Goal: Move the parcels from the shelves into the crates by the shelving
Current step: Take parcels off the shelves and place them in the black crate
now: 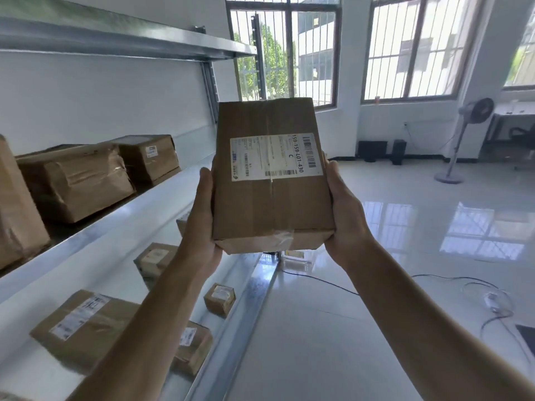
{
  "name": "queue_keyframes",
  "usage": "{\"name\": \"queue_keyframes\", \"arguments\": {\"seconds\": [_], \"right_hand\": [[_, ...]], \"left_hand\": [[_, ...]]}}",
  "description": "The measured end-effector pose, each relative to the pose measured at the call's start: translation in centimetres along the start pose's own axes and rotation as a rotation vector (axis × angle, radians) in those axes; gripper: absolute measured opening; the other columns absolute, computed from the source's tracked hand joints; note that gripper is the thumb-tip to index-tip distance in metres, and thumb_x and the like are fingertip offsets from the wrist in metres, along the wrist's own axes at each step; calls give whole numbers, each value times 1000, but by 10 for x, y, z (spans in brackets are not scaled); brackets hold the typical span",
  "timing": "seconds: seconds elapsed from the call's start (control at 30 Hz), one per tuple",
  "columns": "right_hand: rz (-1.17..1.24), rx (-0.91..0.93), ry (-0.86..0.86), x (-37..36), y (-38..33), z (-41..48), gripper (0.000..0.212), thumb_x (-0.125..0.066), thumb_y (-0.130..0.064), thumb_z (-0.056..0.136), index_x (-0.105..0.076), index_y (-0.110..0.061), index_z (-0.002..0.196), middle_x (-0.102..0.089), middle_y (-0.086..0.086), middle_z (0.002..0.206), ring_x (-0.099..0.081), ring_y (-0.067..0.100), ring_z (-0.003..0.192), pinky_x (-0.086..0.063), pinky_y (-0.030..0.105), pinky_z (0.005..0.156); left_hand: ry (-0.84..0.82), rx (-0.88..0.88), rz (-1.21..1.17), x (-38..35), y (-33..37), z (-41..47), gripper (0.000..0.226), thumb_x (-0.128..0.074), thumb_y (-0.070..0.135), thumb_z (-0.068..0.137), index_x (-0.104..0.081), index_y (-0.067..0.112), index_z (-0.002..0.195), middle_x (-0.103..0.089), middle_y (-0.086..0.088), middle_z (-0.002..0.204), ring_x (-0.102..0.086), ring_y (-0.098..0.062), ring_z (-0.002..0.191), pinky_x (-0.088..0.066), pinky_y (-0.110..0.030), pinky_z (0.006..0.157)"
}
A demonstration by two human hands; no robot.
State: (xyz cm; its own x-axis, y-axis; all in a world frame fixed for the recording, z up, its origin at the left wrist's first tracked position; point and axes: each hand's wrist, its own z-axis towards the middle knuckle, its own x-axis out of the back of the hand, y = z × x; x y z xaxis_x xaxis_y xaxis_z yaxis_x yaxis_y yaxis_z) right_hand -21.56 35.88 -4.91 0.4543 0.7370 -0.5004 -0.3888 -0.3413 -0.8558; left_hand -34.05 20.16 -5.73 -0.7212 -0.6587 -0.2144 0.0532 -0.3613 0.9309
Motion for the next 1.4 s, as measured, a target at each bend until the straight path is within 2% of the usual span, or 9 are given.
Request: {"name": "queue_keyframes", "arguments": {"seconds": [0.13, 0.33, 0.43, 0.57, 0.63, 0.7, 0.83, 1.07, 1.4], "right_hand": [[-6, 37, 94, 9, 1, -1, 43, -35, -50, 107, -66, -25, 123, -79, -3, 99, -77, 16, 85, -61, 30, 62], [-29, 66, 235, 12, 9, -1, 50, -37, -54, 105, -65, -24, 133, -77, 1, 115, -76, 20, 98, -62, 32, 68], [-31, 75, 288, 18, 18, -4, 52, -37, -56, 104, -64, -24, 135, -75, 4, 120, -74, 23, 104, -62, 37, 76], [-16, 81, 328, 24, 25, -11, 50, -33, -51, 107, -65, -21, 132, -77, 2, 113, -76, 20, 97, -62, 32, 70], [-29, 75, 346, 30, 30, -13, 51, -32, -52, 107, -64, -22, 134, -76, 4, 117, -75, 22, 101, -63, 34, 73], [-45, 62, 371, 36, 35, -13, 53, -32, -54, 106, -63, -23, 136, -74, 5, 121, -74, 25, 105, -63, 37, 77], [-35, 21, 417, 52, 41, -12, 52, -32, -53, 106, -64, -23, 134, -77, 4, 115, -76, 23, 98, -63, 34, 68], [-5, -2, 453, 82, 42, -9, 44, -37, -51, 106, -67, -26, 127, -80, -1, 99, -77, 16, 82, -60, 29, 57], [-14, -55, 474, 118, 42, -7, 47, -36, -51, 107, -63, -27, 135, -76, 4, 115, -77, 21, 94, -62, 34, 64]], "left_hand": [[-83, 41, -53, -6, -10, 20, 63, -16, 55, 108, -45, 22, 153, -61, -10, 144, -60, -37, 130, -43, -65, 110], [-178, 97, -103, -8, -28, 41, 61, -20, 54, 108, -51, 21, 149, -65, -8, 139, -63, -31, 127, -53, -51, 104], [-187, 163, -128, -8, -38, 46, 59, -21, 53, 108, -59, 21, 141, -71, -7, 131, -69, -27, 119, -59, -42, 96], [-252, 223, -161, -10, -56, 45, 59, -19, 51, 109, -64, 21, 131, -75, -4, 122, -73, -23, 110, -63, -35, 85], [-268, 240, -171, -10, -65, 45, 58, -17, 50, 108, -63, 22, 130, -76, -3, 119, -74, -23, 106, -63, -36, 84], [-256, 252, -174, -12, -73, 47, 58, -18, 50, 108, -60, 21, 135, -74, -5, 125, -72, -27, 112, -62, -42, 91], [-242, 297, -162, -21, -89, 48, 59, -23, 53, 106, -60, 20, 137, -71, -8, 131, -65, -34, 123, -53, -49, 104], [-257, 342, -146, -39, -108, 54, 60, -24, 56, 103, -56, 23, 142, -69, -10, 134, -65, -35, 123, -56, -50, 97], [-227, 361, -151, -65, -132, 51, 58, -24, 53, 107, -55, 21, 144, -67, -12, 136, -64, -36, 124, -57, -51, 98]]}}
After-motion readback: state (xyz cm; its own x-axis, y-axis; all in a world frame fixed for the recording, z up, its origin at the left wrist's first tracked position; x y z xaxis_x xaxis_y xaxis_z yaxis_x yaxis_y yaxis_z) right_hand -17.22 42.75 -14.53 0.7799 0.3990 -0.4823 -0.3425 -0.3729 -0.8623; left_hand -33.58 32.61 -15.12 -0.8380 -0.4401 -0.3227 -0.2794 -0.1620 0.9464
